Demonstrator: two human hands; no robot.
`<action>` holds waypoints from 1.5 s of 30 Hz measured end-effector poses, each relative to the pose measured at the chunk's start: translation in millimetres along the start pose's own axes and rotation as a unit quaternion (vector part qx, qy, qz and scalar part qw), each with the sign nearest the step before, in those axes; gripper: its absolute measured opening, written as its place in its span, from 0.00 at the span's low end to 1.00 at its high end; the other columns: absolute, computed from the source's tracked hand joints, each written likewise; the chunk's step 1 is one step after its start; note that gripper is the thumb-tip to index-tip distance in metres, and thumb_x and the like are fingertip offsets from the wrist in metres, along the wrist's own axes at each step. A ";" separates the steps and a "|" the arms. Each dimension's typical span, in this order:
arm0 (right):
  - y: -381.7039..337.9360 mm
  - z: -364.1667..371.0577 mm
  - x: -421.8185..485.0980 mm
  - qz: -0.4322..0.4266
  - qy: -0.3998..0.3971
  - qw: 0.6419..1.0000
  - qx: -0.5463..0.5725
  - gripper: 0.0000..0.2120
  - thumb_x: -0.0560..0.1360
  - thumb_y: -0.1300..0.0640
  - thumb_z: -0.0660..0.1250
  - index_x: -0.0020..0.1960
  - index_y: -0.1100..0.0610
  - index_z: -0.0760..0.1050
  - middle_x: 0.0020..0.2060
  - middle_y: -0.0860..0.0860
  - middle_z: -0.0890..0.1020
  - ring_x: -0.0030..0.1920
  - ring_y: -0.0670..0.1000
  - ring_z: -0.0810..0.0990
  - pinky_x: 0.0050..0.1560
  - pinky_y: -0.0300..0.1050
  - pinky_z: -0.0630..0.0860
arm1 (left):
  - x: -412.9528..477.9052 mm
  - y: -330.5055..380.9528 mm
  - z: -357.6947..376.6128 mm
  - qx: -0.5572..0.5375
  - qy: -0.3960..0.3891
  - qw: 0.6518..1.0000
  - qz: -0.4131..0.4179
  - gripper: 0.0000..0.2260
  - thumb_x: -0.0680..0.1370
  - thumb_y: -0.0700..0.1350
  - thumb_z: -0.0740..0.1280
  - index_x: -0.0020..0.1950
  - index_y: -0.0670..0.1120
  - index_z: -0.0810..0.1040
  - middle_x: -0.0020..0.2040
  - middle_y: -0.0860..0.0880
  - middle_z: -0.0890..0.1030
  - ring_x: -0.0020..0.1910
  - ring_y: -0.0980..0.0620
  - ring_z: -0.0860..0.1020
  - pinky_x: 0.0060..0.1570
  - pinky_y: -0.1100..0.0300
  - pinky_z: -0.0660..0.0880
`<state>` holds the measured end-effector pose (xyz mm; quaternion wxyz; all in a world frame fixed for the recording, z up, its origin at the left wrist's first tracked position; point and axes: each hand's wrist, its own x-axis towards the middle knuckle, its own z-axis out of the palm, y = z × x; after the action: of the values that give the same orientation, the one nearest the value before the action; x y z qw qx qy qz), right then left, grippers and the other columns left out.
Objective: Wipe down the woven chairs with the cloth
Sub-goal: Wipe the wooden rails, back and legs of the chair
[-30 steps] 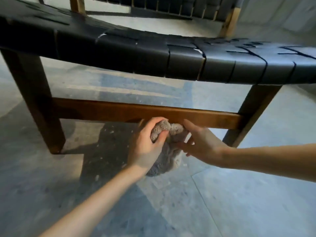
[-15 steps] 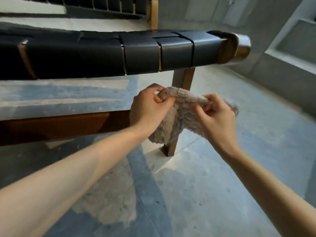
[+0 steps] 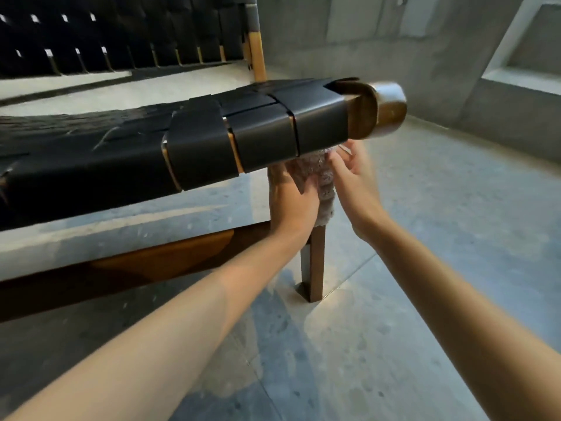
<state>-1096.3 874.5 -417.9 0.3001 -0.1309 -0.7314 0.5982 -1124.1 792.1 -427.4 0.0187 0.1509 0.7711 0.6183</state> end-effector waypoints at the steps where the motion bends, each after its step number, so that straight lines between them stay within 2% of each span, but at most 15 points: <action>1: 1.6 0.2 0.2 -0.006 -0.016 1.000 0.005 0.14 0.83 0.56 0.55 0.68 0.51 0.66 0.60 0.47 0.78 0.59 0.42 0.77 0.61 0.42 0.75 | 0.6 -2.1 1.5 -0.006 -0.003 1.000 0.010 0.26 0.80 0.44 0.62 0.75 0.54 0.56 0.74 0.50 0.62 0.73 0.50 0.63 0.71 0.50 0.64; 4: 7.4 0.3 -2.5 -0.021 -0.060 0.998 0.012 0.15 0.83 0.58 0.53 0.67 0.48 0.68 0.57 0.43 0.78 0.57 0.39 0.77 0.59 0.41 0.76 | 1.0 -9.9 4.7 -0.009 -0.041 0.998 0.036 0.24 0.82 0.45 0.58 0.76 0.56 0.55 0.74 0.49 0.61 0.73 0.52 0.62 0.70 0.53 0.63; 7: 17.8 -2.8 -9.5 -0.009 -0.089 0.996 -0.020 0.20 0.82 0.60 0.51 0.72 0.47 0.64 0.61 0.43 0.76 0.57 0.38 0.75 0.59 0.38 0.74 | 0.4 -21.1 5.5 -0.003 -0.063 0.997 0.048 0.23 0.82 0.47 0.57 0.76 0.55 0.55 0.73 0.53 0.63 0.67 0.63 0.62 0.58 0.75 0.60; 12: 46.5 -11.9 -41.0 0.059 -0.131 0.989 -0.021 0.23 0.83 0.62 0.50 0.75 0.46 0.60 0.64 0.43 0.73 0.62 0.41 0.73 0.67 0.44 0.70 | -12.0 -44.3 2.6 0.019 -0.098 0.995 0.025 0.26 0.81 0.42 0.60 0.77 0.54 0.55 0.75 0.51 0.63 0.73 0.52 0.62 0.68 0.56 0.61; 15: 41.8 -12.4 -38.5 0.045 -0.139 0.989 -0.010 0.23 0.82 0.64 0.50 0.73 0.45 0.60 0.63 0.43 0.73 0.62 0.41 0.73 0.66 0.41 0.70 | -10.7 -39.4 1.9 0.017 -0.092 0.995 0.033 0.25 0.81 0.40 0.60 0.76 0.53 0.57 0.74 0.50 0.65 0.72 0.51 0.63 0.69 0.54 0.62; 21: 12.7 -9.8 -1.5 -0.025 -0.136 0.990 0.018 0.27 0.77 0.70 0.54 0.69 0.45 0.58 0.58 0.42 0.73 0.54 0.34 0.75 0.50 0.30 0.75 | 3.4 -21.8 -0.8 0.072 -0.044 0.992 0.096 0.20 0.82 0.45 0.59 0.74 0.48 0.63 0.69 0.47 0.71 0.68 0.52 0.68 0.53 0.80 0.59; 26: 32.1 -8.2 -16.7 -0.020 -0.123 0.992 -0.008 0.29 0.79 0.68 0.54 0.75 0.47 0.54 0.68 0.47 0.69 0.64 0.43 0.72 0.61 0.39 0.74 | -18.6 -32.7 -0.9 0.071 0.028 0.991 0.109 0.15 0.79 0.44 0.64 0.67 0.48 0.74 0.58 0.51 0.80 0.58 0.57 0.77 0.60 0.62 0.74; 27: 40.6 -8.1 -23.4 -0.015 -0.124 0.992 -0.015 0.29 0.80 0.68 0.54 0.75 0.46 0.54 0.68 0.47 0.69 0.64 0.45 0.72 0.61 0.41 0.74 | -25.4 -39.5 -1.4 0.073 0.030 0.990 0.116 0.14 0.79 0.43 0.64 0.65 0.48 0.75 0.56 0.51 0.81 0.56 0.57 0.78 0.58 0.61 0.75; 29: 58.6 -8.5 -37.4 -0.003 -0.117 0.993 -0.021 0.28 0.79 0.68 0.54 0.74 0.47 0.56 0.65 0.45 0.72 0.62 0.45 0.75 0.60 0.45 0.75 | -38.0 -51.7 -0.5 0.080 0.038 0.987 0.136 0.17 0.78 0.40 0.66 0.67 0.48 0.74 0.55 0.51 0.82 0.54 0.59 0.78 0.56 0.71 0.73; 31: 77.3 -8.5 -50.1 0.010 -0.099 0.995 -0.028 0.26 0.79 0.68 0.55 0.74 0.50 0.59 0.55 0.36 0.78 0.56 0.38 0.78 0.55 0.38 0.76 | -47.4 -60.8 3.2 0.094 0.059 0.982 0.155 0.20 0.76 0.38 0.68 0.68 0.48 0.73 0.56 0.49 0.82 0.54 0.60 0.77 0.52 0.80 0.67; 33: 92.3 -8.8 -61.5 0.029 -0.091 0.995 -0.025 0.23 0.80 0.67 0.56 0.73 0.53 0.61 0.50 0.28 0.78 0.53 0.32 0.77 0.51 0.30 0.74 | -58.1 -68.1 7.3 0.107 0.065 0.980 0.155 0.23 0.75 0.37 0.69 0.69 0.50 0.72 0.57 0.48 0.82 0.54 0.57 0.78 0.51 0.77 0.67; 35: 102.7 -9.8 -71.9 0.042 -0.087 0.995 -0.017 0.23 0.80 0.66 0.57 0.74 0.53 0.62 0.55 0.32 0.78 0.58 0.34 0.76 0.56 0.32 0.74 | -69.6 -78.5 9.4 0.120 0.049 0.981 0.144 0.24 0.76 0.39 0.69 0.69 0.53 0.71 0.56 0.47 0.82 0.52 0.55 0.78 0.48 0.72 0.69; 37: 108.9 -11.6 -81.0 0.048 -0.092 0.994 -0.021 0.24 0.80 0.67 0.58 0.74 0.53 0.62 0.62 0.38 0.75 0.63 0.38 0.74 0.63 0.37 0.71 | -81.1 -92.4 11.7 0.127 0.038 0.984 0.115 0.23 0.76 0.40 0.69 0.69 0.54 0.71 0.55 0.46 0.82 0.50 0.52 0.79 0.45 0.68 0.70; 41: 120.8 -17.5 -93.5 0.072 -0.116 0.990 -0.030 0.25 0.81 0.65 0.58 0.75 0.49 0.60 0.69 0.43 0.71 0.67 0.38 0.70 0.68 0.36 0.67 | -104.3 -117.3 19.4 0.085 0.027 0.996 0.022 0.20 0.76 0.41 0.68 0.68 0.50 0.74 0.58 0.48 0.81 0.55 0.55 0.78 0.51 0.76 0.69; 45: 120.1 -14.1 -89.9 0.066 -0.109 0.990 -0.058 0.25 0.81 0.63 0.58 0.75 0.48 0.59 0.65 0.38 0.73 0.64 0.34 0.71 0.64 0.34 0.69 | -90.3 -125.7 18.5 0.043 0.005 0.996 -0.072 0.21 0.79 0.43 0.64 0.73 0.46 0.68 0.60 0.45 0.80 0.59 0.48 0.78 0.60 0.55 0.73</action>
<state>-1037.4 866.3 -556.3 0.1704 -0.1299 -0.7832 0.5837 -1060.3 762.6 -566.5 0.0528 0.0921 0.8060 0.5823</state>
